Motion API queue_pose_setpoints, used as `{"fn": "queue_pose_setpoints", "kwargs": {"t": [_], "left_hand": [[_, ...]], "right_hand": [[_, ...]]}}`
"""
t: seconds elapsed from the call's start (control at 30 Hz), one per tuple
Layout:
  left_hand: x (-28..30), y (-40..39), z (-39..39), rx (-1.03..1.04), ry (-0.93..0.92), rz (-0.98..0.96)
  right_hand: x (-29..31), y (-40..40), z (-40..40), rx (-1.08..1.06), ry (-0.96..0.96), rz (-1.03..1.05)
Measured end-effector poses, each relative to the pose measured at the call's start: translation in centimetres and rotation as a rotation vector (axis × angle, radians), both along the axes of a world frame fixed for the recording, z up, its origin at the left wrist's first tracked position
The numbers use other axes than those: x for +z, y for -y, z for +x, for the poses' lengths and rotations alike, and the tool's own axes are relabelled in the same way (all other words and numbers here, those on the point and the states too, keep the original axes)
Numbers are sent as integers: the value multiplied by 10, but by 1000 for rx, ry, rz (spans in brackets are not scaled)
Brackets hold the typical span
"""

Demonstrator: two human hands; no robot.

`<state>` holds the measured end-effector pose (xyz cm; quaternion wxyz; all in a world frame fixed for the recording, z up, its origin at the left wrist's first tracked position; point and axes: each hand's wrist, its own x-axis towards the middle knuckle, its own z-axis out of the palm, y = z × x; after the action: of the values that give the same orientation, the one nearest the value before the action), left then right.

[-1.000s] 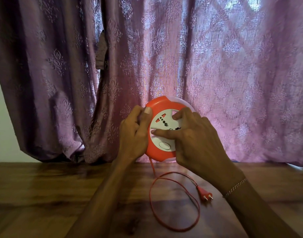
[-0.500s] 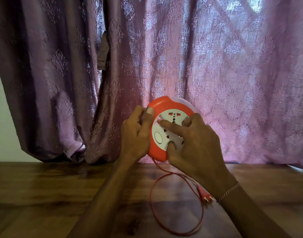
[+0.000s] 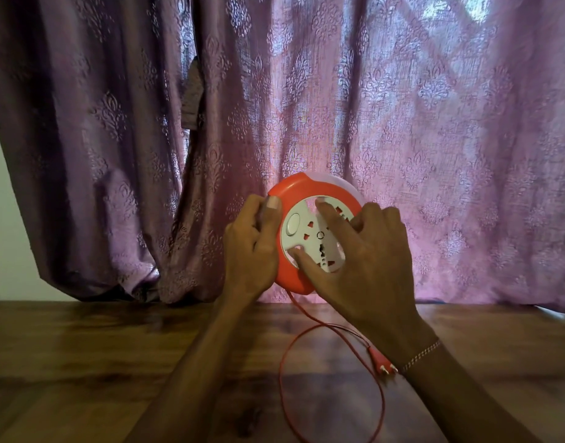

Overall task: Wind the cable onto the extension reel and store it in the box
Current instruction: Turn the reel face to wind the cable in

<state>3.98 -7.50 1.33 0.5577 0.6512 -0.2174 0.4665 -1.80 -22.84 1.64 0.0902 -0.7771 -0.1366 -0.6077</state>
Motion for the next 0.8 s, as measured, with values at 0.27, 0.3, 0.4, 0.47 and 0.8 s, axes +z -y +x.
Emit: {"fn": "queue_pose_setpoints", "kwargs": {"t": [0.27, 0.3, 0.4, 0.47, 0.8], "left_hand": [[2, -2, -1, 2, 14, 1], [2, -2, -1, 7, 20, 9], [0, 0, -2, 27, 32, 20], [0, 0, -2, 25, 33, 28], [-1, 3, -3, 2, 25, 23]], "right_hand": [[10, 18, 4, 224, -173, -375], [9, 17, 4, 203, -179, -382], [8, 17, 3, 110, -135, -397], [8, 18, 3, 72, -149, -400], [2, 6, -6, 165, -229, -112]]}}
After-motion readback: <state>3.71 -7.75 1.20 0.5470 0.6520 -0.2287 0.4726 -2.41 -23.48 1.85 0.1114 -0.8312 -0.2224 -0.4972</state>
